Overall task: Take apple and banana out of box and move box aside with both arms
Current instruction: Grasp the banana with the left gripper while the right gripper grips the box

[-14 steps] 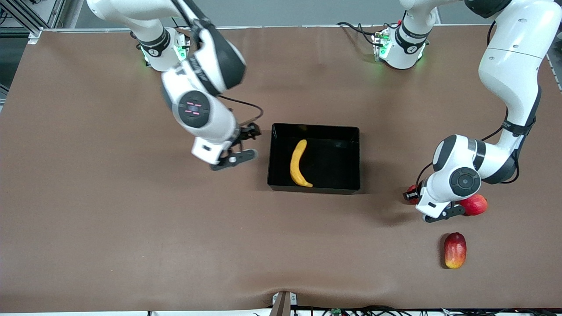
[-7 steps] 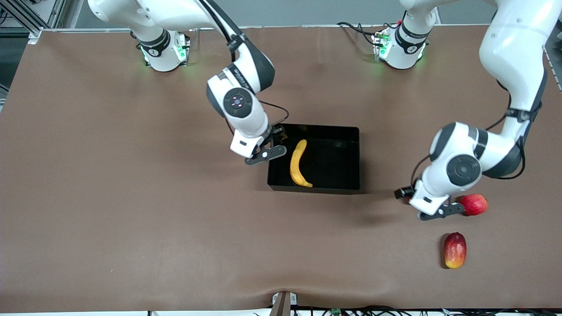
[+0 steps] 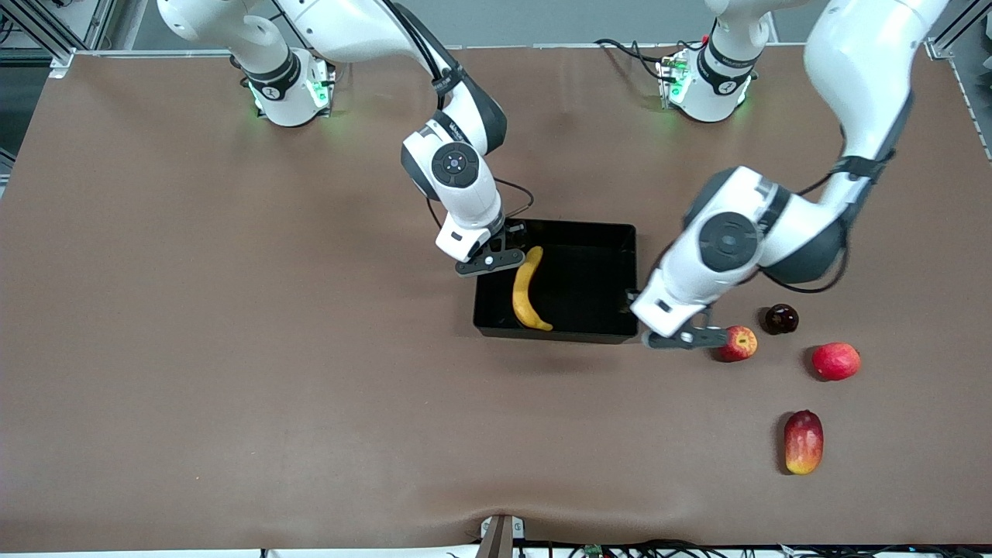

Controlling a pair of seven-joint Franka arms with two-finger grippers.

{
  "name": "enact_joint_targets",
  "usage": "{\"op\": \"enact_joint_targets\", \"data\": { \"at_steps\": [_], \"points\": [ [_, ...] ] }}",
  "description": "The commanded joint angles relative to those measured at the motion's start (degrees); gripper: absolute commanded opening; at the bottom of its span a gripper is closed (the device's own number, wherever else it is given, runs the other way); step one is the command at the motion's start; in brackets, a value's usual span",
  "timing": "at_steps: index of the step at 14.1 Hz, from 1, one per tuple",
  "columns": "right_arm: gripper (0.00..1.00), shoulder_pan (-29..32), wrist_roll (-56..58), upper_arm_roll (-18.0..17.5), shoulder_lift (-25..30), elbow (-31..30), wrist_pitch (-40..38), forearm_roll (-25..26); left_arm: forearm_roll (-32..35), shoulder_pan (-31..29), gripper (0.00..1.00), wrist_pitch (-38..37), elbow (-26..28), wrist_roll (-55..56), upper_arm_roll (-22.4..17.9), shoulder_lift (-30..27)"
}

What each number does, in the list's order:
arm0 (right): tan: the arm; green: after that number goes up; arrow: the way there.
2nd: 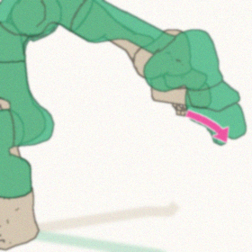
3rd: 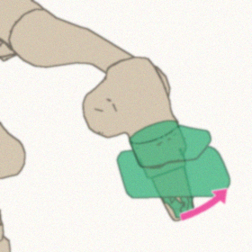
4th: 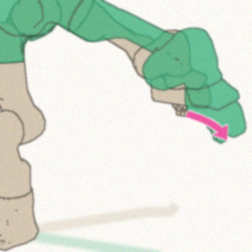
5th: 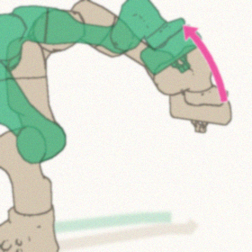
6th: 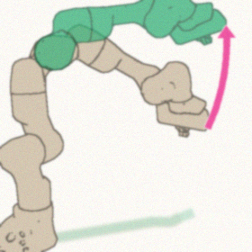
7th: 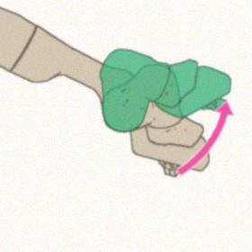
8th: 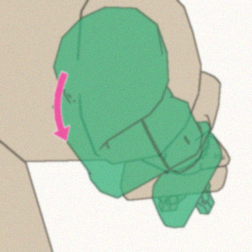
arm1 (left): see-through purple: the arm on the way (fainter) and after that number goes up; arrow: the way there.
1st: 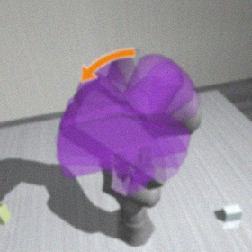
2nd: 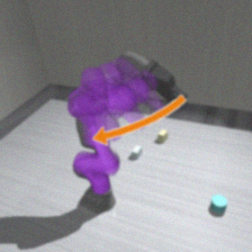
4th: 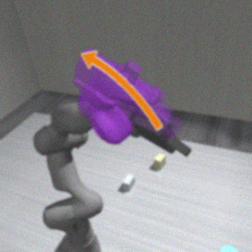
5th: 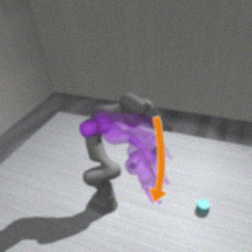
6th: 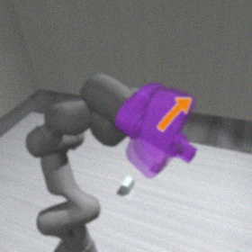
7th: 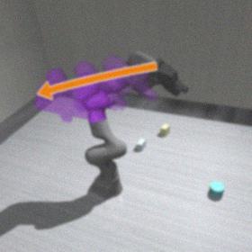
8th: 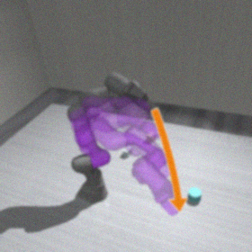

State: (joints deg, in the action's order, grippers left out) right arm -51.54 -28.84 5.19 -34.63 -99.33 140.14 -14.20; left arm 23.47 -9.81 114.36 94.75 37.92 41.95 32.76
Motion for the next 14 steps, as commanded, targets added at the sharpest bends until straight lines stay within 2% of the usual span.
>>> {"op": "enact_joint_targets", "data": {
  "at_steps": [1, 2, 14],
  "points": [
    [0.09, -0.67, -1.04, 0.97, 0.70, -0.78, 1.10, 0.40, -0.71, 4.52, 1.00, 0.24, -1.93, 0.14, 0.15, 2.03],
    [0.00, -0.41, -2.78, 0.79, 0.88, -0.52, 0.67, -0.21, -0.71, 5.84, 1.00, 0.59, -2.29, 0.14, 0.15, 2.91],
    [0.00, 0.21, -2.62, 0.97, 1.85, -0.78, 0.05, 0.58, 0.08, 12.27, 0.98, 11.93, -1.50, 8.40, -0.47, 12.49]
  ]
}}
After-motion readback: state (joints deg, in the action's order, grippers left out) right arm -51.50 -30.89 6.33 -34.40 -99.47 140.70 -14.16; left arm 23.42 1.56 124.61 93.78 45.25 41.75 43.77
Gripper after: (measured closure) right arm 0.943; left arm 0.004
